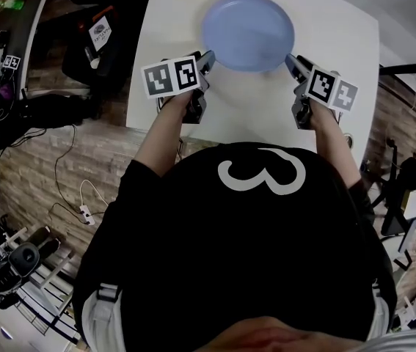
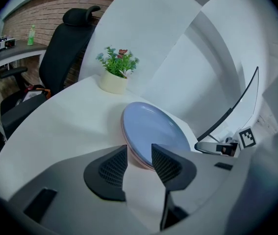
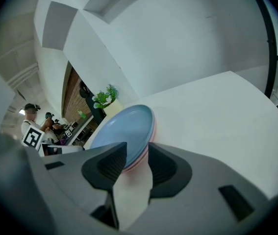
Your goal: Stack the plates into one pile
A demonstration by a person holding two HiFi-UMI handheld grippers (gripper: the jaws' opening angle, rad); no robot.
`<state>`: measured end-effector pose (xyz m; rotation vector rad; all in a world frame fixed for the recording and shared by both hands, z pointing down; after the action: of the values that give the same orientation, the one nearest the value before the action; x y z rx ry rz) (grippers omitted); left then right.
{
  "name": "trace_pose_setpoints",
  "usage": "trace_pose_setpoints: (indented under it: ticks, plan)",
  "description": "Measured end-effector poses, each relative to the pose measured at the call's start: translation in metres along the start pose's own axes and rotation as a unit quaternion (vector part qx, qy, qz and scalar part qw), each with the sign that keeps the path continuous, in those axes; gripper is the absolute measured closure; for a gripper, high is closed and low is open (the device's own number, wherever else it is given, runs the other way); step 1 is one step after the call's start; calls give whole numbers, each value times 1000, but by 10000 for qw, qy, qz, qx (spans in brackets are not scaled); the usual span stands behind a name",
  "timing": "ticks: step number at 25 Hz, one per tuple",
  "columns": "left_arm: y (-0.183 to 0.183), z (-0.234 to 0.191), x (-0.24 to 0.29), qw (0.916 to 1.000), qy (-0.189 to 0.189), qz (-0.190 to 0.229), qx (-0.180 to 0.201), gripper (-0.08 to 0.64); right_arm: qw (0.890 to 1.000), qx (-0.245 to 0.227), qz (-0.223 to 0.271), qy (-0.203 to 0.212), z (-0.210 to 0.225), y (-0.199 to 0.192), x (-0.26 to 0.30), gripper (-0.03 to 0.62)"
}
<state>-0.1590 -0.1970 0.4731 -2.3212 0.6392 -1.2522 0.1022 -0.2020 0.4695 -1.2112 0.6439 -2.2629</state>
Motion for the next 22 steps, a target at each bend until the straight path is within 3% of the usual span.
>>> trace_pose_setpoints:
  ticks: [6,12,16,22]
  plan:
    - [-10,34,-32,9995,-137,243,173,416,9980,-230,355,460,-14,3,-40,454]
    - [-30,83,-71,9959,-546,598,391,416,9926,-541,612,895,-28,-5,-88,521]
    - [-52,113,-91,9935,-592,779,583,417,9854,-793,587,1384,-40,-19,-121,536]
    - [-85,170,-122,9855,-1189,966,729,481,9676,-925,696,2245,-60,-41,-173,556]
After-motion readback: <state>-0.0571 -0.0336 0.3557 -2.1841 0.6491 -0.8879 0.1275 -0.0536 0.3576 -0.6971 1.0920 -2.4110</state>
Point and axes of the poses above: the fingertips, and each gripper's own axes: x forward along the fingers, z to its right, y out of its top, the point moved 4 cm from there along -x, backward along the fingers
